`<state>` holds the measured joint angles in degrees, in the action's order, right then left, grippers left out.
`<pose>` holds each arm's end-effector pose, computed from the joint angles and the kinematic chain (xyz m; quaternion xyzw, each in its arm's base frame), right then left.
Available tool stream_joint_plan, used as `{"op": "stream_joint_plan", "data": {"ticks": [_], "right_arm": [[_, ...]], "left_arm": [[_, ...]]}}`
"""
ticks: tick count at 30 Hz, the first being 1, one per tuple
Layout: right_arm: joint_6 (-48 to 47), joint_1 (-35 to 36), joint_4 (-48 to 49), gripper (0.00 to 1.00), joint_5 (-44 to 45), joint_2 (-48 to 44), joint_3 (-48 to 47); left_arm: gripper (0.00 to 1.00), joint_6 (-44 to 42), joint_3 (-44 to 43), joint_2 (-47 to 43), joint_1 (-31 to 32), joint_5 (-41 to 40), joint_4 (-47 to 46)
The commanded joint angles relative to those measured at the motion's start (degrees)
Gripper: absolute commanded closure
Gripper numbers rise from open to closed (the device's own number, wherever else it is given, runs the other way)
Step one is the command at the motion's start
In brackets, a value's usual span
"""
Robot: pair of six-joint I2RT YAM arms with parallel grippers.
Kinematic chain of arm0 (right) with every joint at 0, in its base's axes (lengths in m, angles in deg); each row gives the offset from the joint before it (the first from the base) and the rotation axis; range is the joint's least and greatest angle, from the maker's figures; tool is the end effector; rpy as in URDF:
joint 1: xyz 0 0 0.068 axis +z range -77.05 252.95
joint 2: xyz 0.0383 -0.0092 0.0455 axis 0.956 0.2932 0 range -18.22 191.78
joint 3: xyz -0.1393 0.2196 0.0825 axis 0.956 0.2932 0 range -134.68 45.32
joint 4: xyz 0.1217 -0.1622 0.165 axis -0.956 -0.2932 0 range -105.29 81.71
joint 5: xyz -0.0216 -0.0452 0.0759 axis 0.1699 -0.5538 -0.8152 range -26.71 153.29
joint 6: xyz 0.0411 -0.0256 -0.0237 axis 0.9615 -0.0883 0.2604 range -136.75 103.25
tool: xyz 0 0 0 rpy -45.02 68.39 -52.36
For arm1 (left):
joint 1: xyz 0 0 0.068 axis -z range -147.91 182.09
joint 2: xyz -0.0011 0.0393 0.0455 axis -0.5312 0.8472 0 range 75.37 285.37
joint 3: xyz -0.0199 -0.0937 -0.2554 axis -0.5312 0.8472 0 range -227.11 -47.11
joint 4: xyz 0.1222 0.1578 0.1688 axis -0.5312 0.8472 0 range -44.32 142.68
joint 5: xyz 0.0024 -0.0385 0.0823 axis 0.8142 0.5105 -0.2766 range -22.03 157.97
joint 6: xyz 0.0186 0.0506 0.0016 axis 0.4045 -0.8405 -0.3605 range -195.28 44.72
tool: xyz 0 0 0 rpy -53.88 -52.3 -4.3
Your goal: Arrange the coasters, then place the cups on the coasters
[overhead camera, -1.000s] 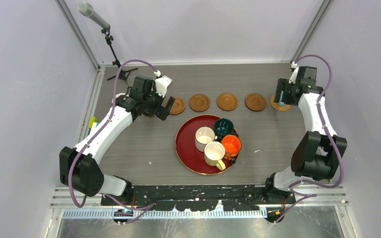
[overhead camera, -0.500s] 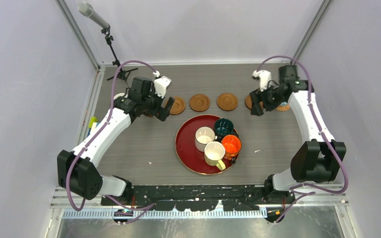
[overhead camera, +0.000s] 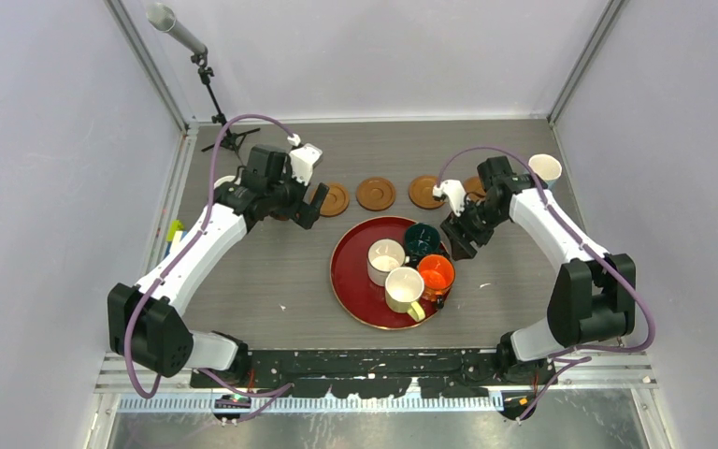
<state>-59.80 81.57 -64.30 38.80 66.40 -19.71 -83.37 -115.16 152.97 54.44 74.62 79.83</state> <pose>0.2674 0.0554 0.2476 -0.4464 0.8611 0.1647 0.1793 0.2701 -0.1156 0.3142 0.2631 0.8797 -0.1016 0.3829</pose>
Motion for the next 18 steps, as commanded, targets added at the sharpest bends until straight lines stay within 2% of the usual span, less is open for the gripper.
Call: {"op": "stream_joint_plan", "data": {"ticks": [1,18], "right_arm": [[-1.7,1.7,2.1,0.32,0.5,-1.5,1.8],[2.2,5.2,15.8,0.44,2.6,-0.2,7.7]], "left_arm": [[0.00,0.1,-0.7,-2.0,-0.3,0.5,-0.2],[0.00,0.1,-0.6,-1.6,-0.3,0.5,-0.3]]}}
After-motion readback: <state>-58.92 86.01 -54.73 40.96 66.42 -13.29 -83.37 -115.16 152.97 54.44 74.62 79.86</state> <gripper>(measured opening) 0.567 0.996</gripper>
